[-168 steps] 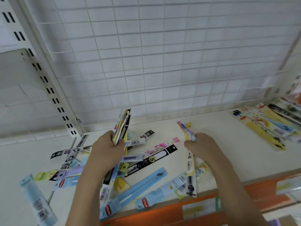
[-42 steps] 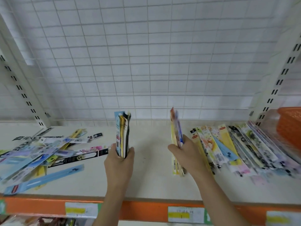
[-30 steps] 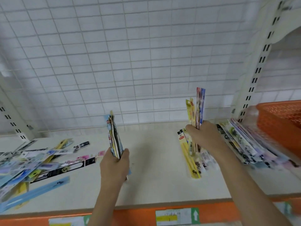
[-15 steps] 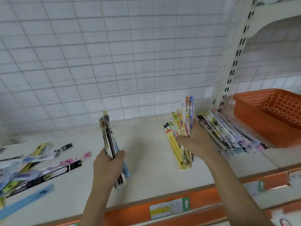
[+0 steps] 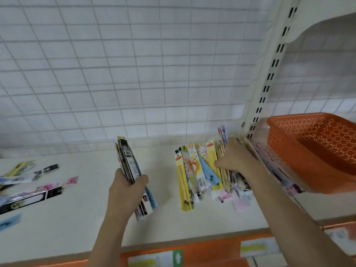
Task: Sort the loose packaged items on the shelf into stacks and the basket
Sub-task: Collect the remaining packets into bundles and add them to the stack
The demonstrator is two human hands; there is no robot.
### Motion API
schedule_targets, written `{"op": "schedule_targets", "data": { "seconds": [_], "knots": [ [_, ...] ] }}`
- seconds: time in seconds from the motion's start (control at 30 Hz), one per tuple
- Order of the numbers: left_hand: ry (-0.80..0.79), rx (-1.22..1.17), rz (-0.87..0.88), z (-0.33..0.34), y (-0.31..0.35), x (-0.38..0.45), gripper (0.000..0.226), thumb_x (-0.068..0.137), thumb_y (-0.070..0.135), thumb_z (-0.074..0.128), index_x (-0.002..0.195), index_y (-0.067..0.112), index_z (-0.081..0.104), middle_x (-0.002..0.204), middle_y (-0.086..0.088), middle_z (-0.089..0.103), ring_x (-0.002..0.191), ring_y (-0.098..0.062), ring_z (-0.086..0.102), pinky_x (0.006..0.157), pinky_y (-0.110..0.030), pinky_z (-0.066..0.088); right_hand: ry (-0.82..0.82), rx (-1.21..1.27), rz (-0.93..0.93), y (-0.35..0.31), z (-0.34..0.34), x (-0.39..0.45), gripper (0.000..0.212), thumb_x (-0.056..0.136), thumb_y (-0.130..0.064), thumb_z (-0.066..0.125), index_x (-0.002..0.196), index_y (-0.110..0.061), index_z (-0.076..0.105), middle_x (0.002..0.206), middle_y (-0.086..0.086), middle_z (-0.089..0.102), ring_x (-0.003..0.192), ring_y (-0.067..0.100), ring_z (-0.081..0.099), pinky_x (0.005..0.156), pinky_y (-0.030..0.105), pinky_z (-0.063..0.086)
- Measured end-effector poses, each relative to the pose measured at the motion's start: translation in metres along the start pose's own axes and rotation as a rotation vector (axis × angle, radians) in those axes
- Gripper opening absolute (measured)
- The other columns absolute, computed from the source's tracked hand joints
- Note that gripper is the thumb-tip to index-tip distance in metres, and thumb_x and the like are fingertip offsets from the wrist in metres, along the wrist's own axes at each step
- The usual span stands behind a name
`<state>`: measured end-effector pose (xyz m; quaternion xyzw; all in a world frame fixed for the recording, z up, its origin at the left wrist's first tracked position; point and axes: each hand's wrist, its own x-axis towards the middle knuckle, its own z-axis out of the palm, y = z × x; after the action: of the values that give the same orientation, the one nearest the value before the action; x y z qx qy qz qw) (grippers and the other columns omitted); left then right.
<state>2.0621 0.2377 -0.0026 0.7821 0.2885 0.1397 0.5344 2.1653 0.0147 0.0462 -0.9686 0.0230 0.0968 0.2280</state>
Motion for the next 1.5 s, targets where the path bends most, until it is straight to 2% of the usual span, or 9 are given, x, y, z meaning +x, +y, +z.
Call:
{"op": "schedule_targets", "data": {
  "seconds": [0.17, 0.27, 0.47, 0.73, 0.87, 0.93, 1.13, 1.3, 1.5],
  "knots": [
    [-0.028, 0.035, -0.047, 0.035, 0.009, -0.016, 0.013, 0.083, 0.019, 0.059, 0.088, 0.009, 0.052, 0.079, -0.007, 0.056, 0.069, -0.020, 0.052, 0.058, -0.031, 0.040, 0.086, -0.063, -0.163, 0.010, 0.005, 0.005, 0.079, 0.081, -0.027, 0.070, 0.135, 0.003, 0.021, 0.130, 0.019, 0.039, 0.103, 0.026, 0.050, 0.074, 0.029, 0.042],
    [-0.036, 0.068, -0.029, 0.048, 0.020, -0.027, 0.009, 0.083, 0.016, 0.057, 0.085, 0.008, 0.054, 0.075, -0.006, 0.056, 0.065, -0.018, 0.052, 0.057, -0.029, 0.041, 0.150, -0.173, -0.238, 0.015, 0.006, 0.006, 0.072, 0.085, -0.034, 0.063, 0.136, 0.000, 0.025, 0.137, 0.022, 0.034, 0.125, 0.035, 0.036, 0.102, 0.037, 0.033],
    [-0.079, 0.185, 0.020, 0.072, 0.052, -0.025, 0.023, 0.083, 0.015, 0.053, 0.064, 0.011, 0.041, 0.058, -0.001, 0.042, 0.053, -0.017, 0.039, 0.052, -0.024, 0.032, 0.177, -0.219, -0.340, 0.034, 0.005, 0.010, 0.038, 0.094, -0.042, 0.043, 0.105, -0.009, 0.058, 0.141, 0.018, 0.042, 0.138, 0.032, 0.027, 0.115, 0.041, 0.020],
    [-0.280, 0.524, 0.064, 0.144, 0.091, -0.014, 0.024, 0.075, 0.024, 0.053, 0.061, 0.012, 0.038, 0.056, -0.003, 0.040, 0.047, -0.019, 0.039, 0.048, -0.024, 0.032, 0.285, -0.067, -0.373, 0.082, -0.015, 0.009, 0.025, 0.093, -0.031, 0.046, 0.099, -0.012, 0.062, 0.110, 0.010, 0.058, 0.109, 0.029, 0.052, 0.097, 0.036, 0.039],
    [-0.222, 0.767, 0.124, 0.158, 0.098, -0.016, 0.071, 0.084, 0.055, 0.049, 0.125, -0.002, 0.040, 0.112, -0.015, 0.060, 0.102, -0.033, 0.060, 0.081, -0.039, 0.049, 0.341, 0.016, -0.381, 0.093, -0.015, 0.010, 0.018, 0.090, -0.028, 0.049, 0.087, -0.012, 0.058, 0.091, 0.007, 0.058, 0.095, 0.027, 0.054, 0.086, 0.037, 0.042],
    [-0.169, 0.857, 0.146, 0.156, 0.098, -0.015, 0.077, 0.083, 0.064, 0.046, 0.129, 0.003, 0.037, 0.115, -0.011, 0.058, 0.105, -0.031, 0.058, 0.087, -0.039, 0.050, 0.363, 0.022, -0.390, 0.094, -0.014, 0.011, 0.022, 0.090, -0.028, 0.049, 0.096, -0.012, 0.063, 0.093, 0.007, 0.061, 0.095, 0.027, 0.054, 0.087, 0.037, 0.043],
    [-0.130, 0.884, 0.170, 0.133, 0.095, -0.017, 0.061, 0.086, 0.059, 0.044, 0.107, 0.003, 0.059, 0.091, -0.012, 0.062, 0.098, -0.029, 0.063, 0.077, -0.031, 0.046, 0.376, 0.008, -0.465, 0.078, -0.012, 0.009, 0.026, 0.093, -0.028, 0.044, 0.102, -0.012, 0.063, 0.102, 0.007, 0.064, 0.099, 0.026, 0.056, 0.087, 0.035, 0.043],
    [-0.069, 0.753, 0.191, 0.095, 0.067, -0.019, 0.056, 0.091, 0.050, 0.045, 0.132, 0.013, 0.048, 0.132, -0.004, 0.054, 0.123, -0.022, 0.049, 0.098, -0.031, 0.039, 0.362, 0.033, -0.552, 0.049, 0.001, 0.000, 0.028, 0.095, -0.029, 0.042, 0.107, -0.013, 0.062, 0.102, 0.004, 0.064, 0.100, 0.023, 0.057, 0.095, 0.033, 0.042],
    [0.079, 0.621, 0.243, 0.015, 0.009, -0.025, 0.037, 0.091, 0.037, 0.053, 0.122, 0.017, 0.059, 0.119, -0.001, 0.061, 0.112, -0.019, 0.055, 0.092, -0.026, 0.039, 0.302, 0.101, -0.626, 0.000, 0.034, -0.022, 0.025, 0.096, -0.028, 0.042, 0.110, -0.017, 0.059, 0.107, -0.001, 0.060, 0.102, 0.018, 0.053, 0.078, 0.025, 0.039]
  ]
}}
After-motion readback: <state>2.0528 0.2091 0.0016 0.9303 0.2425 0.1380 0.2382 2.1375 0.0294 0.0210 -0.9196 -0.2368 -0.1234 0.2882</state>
